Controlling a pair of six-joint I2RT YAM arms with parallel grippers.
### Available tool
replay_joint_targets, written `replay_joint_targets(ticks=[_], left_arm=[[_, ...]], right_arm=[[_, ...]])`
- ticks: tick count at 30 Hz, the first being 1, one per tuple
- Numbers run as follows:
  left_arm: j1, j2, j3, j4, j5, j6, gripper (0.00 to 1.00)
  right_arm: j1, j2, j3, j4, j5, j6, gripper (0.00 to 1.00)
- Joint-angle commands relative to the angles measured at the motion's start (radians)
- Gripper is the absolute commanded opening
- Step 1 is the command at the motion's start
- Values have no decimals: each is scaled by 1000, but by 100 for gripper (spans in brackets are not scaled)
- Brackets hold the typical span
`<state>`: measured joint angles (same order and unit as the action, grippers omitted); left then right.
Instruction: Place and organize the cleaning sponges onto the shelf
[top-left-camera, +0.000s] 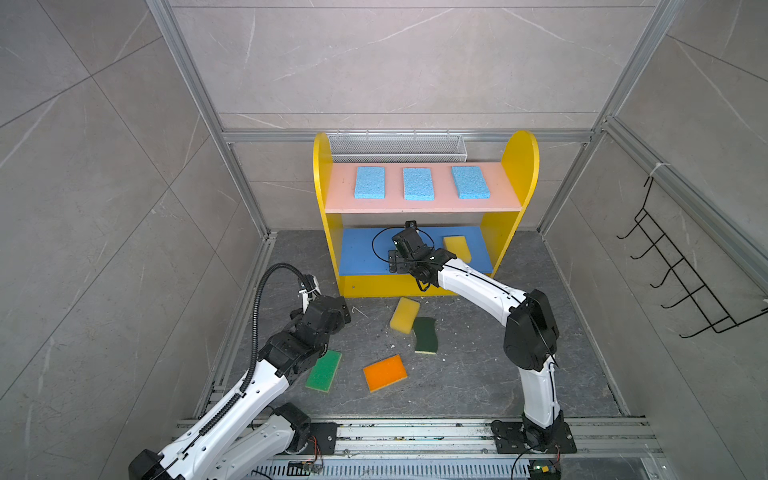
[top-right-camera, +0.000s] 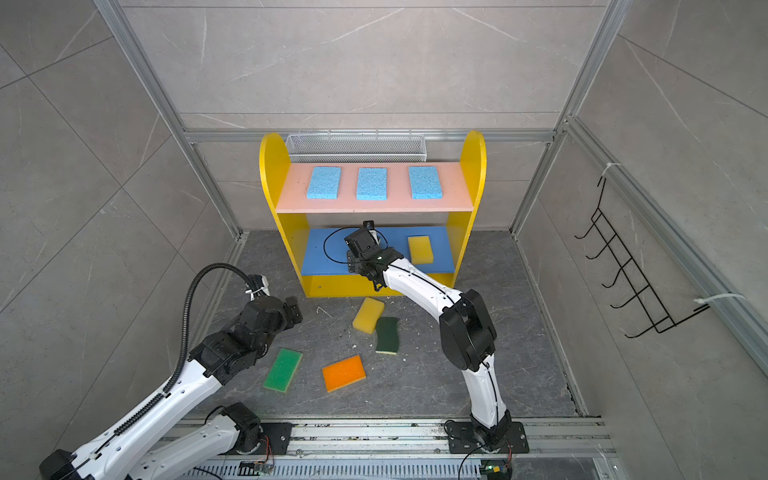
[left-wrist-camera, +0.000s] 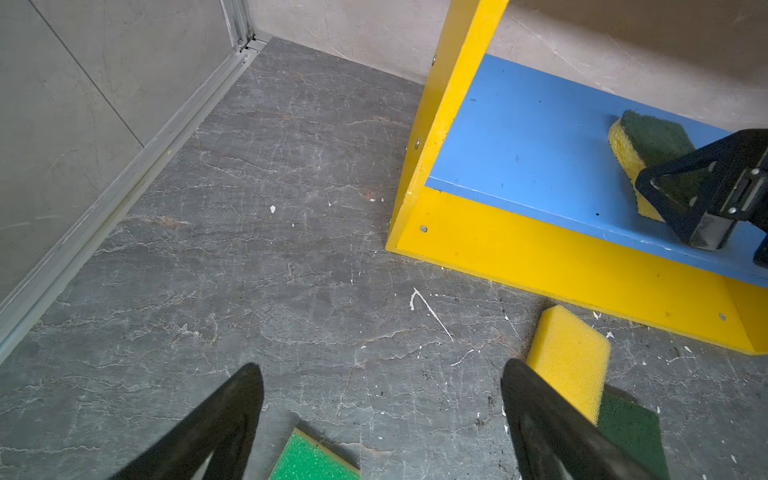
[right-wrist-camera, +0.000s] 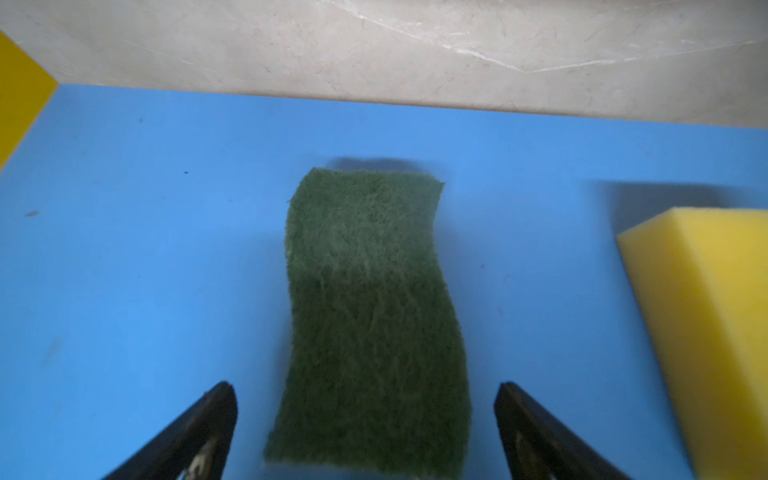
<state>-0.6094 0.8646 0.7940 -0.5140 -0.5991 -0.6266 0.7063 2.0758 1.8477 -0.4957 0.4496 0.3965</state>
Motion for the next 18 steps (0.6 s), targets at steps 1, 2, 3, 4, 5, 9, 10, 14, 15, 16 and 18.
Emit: replay_joint_targets(ticks=[1, 2, 3, 4, 5, 9, 10, 14, 15, 16, 18], left_arm=[[16, -28, 7, 36, 0, 35, 92], [20, -27, 6, 37, 3, 34, 92], [22, -27, 5, 37, 4, 36, 92], [25, -26, 5, 36, 7, 36, 92], [28, -25, 5, 35, 10, 38, 92], [42, -25, 1, 32, 20, 40, 92], [45, -26, -1, 32, 22, 40, 92], [57, -27, -2, 37, 34, 44, 92], [59, -26, -3, 37, 36, 47, 92], [60, -26, -3, 37, 38, 49, 92], [63, -24, -4, 37, 43, 52, 92]], right_arm=[[-8, 46, 68, -90, 43, 18, 99], [-8, 53, 75, -93, 37, 17, 99], [-10, 61, 85, -95, 31, 18, 99], [-11, 67, 92, -96, 25, 17, 99], [-13, 74, 102, -99, 23, 18, 99], [-20, 103, 140, -118, 12, 30, 96], [-21, 106, 142, -119, 18, 34, 96], [-25, 119, 151, -116, 31, 36, 92], [-26, 121, 153, -118, 32, 40, 91], [-27, 123, 153, -119, 32, 42, 90], [-27, 123, 150, -122, 43, 49, 86]])
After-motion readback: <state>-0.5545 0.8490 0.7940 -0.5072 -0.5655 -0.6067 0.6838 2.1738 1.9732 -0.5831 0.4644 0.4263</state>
